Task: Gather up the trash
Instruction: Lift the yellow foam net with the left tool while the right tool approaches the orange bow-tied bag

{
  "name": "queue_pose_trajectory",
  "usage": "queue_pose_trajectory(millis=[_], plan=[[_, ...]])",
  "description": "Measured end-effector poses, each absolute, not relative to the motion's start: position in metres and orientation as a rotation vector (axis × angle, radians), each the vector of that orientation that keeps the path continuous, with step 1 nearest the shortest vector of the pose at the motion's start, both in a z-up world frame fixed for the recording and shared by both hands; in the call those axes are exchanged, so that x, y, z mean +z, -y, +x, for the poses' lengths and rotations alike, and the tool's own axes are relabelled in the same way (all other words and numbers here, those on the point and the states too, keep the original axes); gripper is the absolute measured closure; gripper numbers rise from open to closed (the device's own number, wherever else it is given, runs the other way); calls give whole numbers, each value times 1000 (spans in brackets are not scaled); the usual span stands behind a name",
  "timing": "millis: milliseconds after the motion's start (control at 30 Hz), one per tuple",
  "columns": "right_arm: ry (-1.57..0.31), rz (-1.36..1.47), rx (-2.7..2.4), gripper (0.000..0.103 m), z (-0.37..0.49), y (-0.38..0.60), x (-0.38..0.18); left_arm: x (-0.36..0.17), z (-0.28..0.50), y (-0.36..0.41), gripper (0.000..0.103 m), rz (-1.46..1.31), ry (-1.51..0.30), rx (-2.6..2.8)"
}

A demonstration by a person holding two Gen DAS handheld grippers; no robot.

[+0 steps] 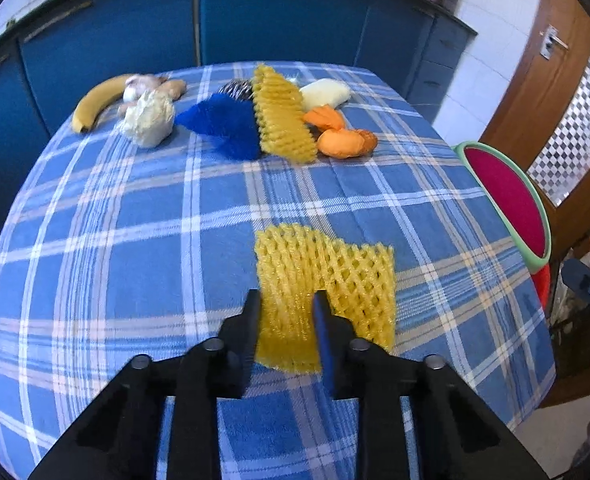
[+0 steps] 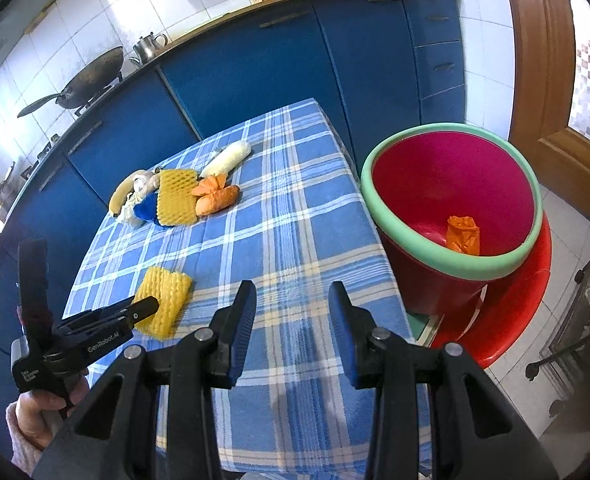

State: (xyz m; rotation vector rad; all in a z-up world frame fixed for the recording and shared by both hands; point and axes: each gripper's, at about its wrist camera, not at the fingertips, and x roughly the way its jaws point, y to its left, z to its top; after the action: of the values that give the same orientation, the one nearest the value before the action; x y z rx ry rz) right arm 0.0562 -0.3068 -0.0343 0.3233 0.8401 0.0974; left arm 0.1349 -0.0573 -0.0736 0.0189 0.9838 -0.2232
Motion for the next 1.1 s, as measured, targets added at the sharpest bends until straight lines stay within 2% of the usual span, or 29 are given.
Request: queue_pose_trajectory(millis=[67,133,567,1100], plan=[[-847,318,100,63,58,305,-36,-71,133,58,91,36,-963,-230],[-852,313,102,63,60,303,-37,-69,134,56,92,35,-956,-232],[-868,260,141,63,87,274,-31,-27,152,13,92,-23,-842,-147],[-943,239,179,61,174,229,-42,1,204,-41,92,-116,-749,-37]])
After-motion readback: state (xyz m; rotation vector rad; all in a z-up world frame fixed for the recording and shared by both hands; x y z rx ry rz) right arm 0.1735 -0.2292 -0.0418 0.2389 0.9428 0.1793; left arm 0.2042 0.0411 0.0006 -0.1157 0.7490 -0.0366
